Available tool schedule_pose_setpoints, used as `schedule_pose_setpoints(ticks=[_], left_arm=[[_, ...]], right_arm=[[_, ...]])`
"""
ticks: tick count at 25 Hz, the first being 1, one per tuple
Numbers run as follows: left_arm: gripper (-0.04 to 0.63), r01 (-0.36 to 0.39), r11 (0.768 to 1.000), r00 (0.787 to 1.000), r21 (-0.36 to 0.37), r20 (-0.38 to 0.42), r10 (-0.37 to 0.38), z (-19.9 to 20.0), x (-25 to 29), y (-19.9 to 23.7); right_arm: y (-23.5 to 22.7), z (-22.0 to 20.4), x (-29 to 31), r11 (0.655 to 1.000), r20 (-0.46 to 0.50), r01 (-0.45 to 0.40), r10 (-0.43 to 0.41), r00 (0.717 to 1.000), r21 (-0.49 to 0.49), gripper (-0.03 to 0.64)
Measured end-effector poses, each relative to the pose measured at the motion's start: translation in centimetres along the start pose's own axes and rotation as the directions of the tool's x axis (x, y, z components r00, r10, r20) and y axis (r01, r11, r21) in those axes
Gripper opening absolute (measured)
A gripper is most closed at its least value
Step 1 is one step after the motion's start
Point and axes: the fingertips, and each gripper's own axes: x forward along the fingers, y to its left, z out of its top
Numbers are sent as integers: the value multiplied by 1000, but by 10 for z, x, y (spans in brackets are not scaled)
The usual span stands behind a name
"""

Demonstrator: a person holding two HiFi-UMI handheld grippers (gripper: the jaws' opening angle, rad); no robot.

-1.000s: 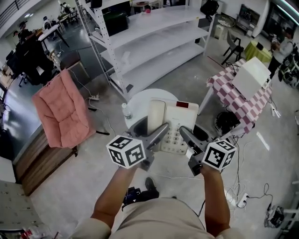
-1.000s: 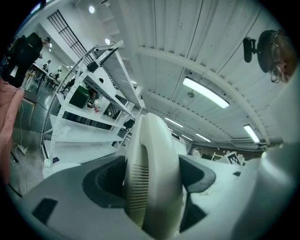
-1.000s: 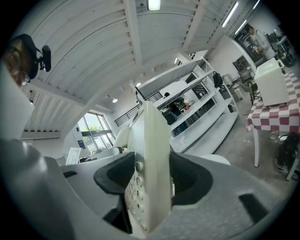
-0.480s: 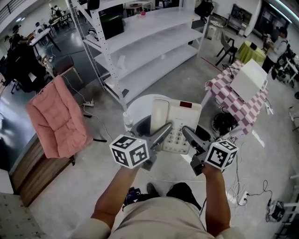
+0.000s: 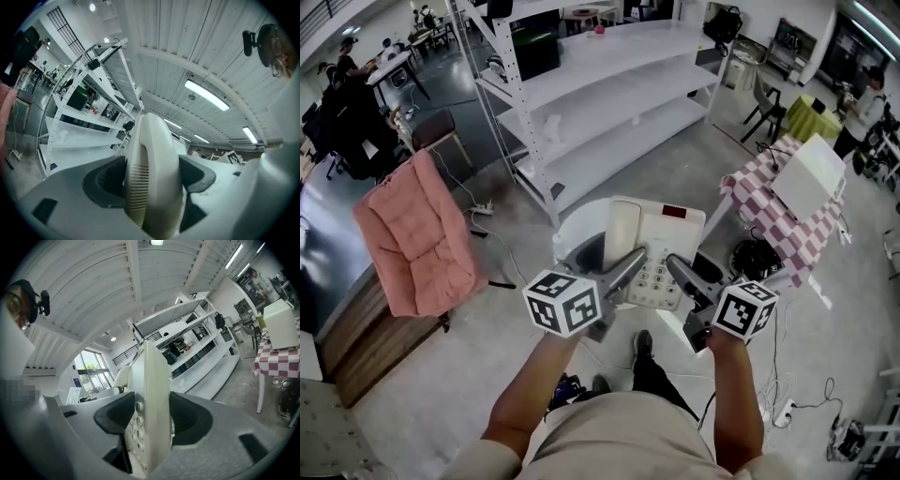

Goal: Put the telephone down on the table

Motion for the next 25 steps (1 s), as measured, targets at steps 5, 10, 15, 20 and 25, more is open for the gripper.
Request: schedule_pose_setpoints(ticks=[5,10,15,20,25], left_arm=[[344,-17,1000,1000,-6,9,17,3,23,13],[344,-29,999,1000,-27,1,29,1,51,26],[344,-39,998,999,-41,-17,39,-6,81,45],[344,-55,997,998,-63,-42,52,-17,109,65],[344,-80,993,995,-82,-71,74,-31,136,89]], right_arm=[[-21,11,14,1000,-12,-14,14,1000,-1,216],[-49,21,26,1000,-33,-11,11,999,8,216],[-80,25,42,1000,-51,-2,4,999,31,216],[-114,23,57,999,-65,2,1,998,53,216],[-147,18,75,996,-86,8,-1,996,86,216]])
